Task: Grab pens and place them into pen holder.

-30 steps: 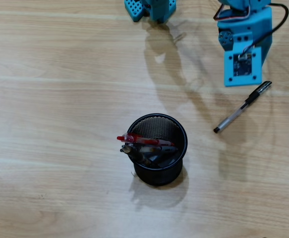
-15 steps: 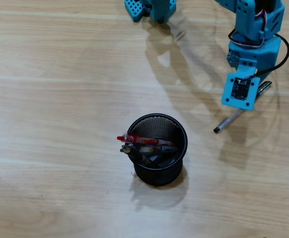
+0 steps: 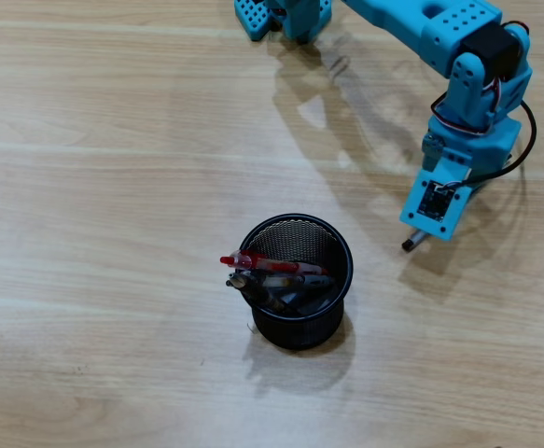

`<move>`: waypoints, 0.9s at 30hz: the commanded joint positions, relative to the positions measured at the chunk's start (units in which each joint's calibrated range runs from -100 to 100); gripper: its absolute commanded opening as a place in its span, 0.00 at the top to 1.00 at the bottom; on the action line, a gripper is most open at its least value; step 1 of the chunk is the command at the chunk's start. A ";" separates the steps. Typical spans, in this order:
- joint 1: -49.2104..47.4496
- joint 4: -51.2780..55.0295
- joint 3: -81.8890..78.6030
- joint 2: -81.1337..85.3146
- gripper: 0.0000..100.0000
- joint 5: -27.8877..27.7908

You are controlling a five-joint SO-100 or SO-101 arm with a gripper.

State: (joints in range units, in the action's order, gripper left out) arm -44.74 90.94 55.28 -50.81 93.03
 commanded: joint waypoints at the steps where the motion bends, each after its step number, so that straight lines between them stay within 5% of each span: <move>1: -1.03 -6.06 2.82 -0.70 0.82 0.64; 22: -4.14 -8.61 -2.61 -4.78 0.79 5.50; 27: -3.96 -7.98 -2.70 -4.44 0.94 5.56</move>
State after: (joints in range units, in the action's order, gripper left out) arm -48.93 83.17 53.15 -55.31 98.08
